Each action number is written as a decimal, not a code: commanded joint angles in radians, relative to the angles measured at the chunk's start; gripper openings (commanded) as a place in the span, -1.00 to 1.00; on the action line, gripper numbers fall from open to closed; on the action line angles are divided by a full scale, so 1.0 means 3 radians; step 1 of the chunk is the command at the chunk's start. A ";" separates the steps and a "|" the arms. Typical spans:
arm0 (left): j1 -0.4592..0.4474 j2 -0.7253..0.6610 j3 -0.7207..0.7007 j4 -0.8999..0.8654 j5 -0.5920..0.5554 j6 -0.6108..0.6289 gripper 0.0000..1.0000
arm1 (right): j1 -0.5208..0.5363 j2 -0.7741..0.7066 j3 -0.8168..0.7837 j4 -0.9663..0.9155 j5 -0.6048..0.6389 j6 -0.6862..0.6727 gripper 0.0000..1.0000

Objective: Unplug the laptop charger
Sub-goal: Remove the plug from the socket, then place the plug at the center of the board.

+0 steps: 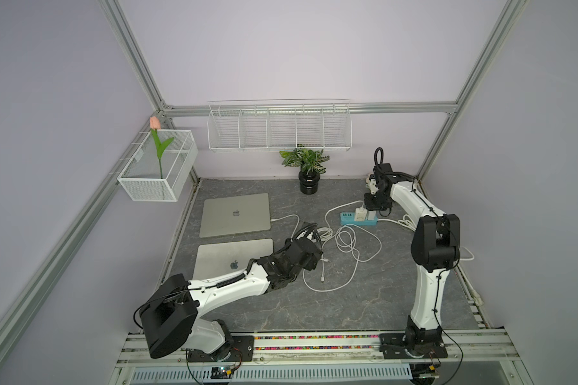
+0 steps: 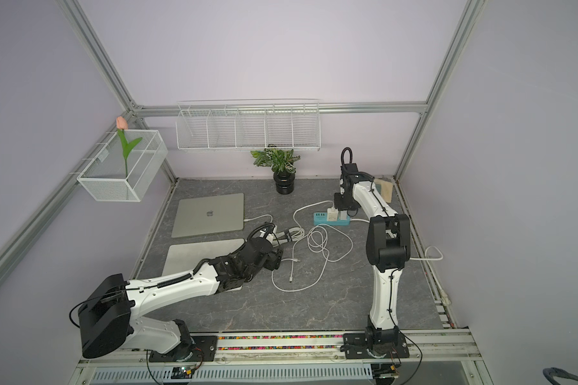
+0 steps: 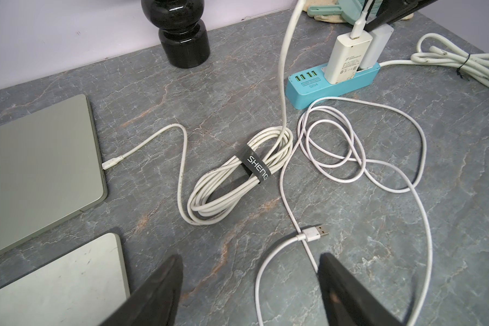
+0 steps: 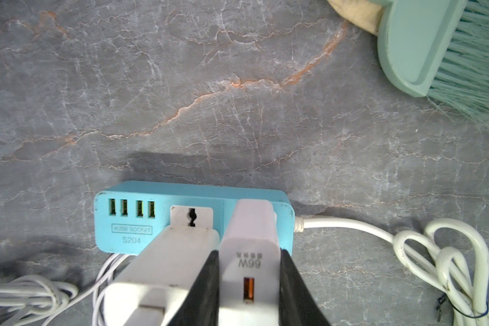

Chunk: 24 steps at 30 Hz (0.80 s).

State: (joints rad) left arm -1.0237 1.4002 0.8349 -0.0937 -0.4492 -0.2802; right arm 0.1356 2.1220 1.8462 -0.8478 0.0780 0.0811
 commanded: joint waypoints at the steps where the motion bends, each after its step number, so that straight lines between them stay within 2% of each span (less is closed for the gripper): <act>1: 0.0007 0.0034 -0.0018 0.0046 -0.0100 -0.0043 0.55 | 0.0023 -0.0240 0.0064 -0.0105 -0.0079 -0.0038 -0.40; 8: 0.0192 -0.0073 -0.0099 0.0147 -0.0011 -0.0216 0.55 | -0.0002 -0.0893 -0.0394 0.0041 -0.0117 0.0028 -0.42; 12: 0.0248 -0.0091 -0.0084 0.0134 -0.0023 -0.0181 0.55 | 0.0003 -0.1356 -0.0884 0.0086 -0.0215 0.0062 -0.42; 18: 0.0447 -0.0161 -0.0189 0.0200 0.0137 -0.0284 0.55 | 0.0076 -0.2190 -0.1938 0.0326 -0.0718 0.0160 -0.42; 22: 0.0687 -0.0175 -0.0282 0.0310 0.0337 -0.0395 0.55 | 0.0213 -0.2596 -0.2612 0.0724 -0.1385 0.0364 -0.41; 24: 0.0749 -0.0168 -0.0297 0.0348 0.0350 -0.0379 0.55 | 0.0403 -0.2648 -0.2839 0.0987 -0.1643 0.0522 -0.41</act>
State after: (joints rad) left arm -0.8200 1.3655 0.7601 -0.0296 -0.3786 -0.3599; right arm 0.2077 1.3556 1.0630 -0.6933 -0.2306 0.1688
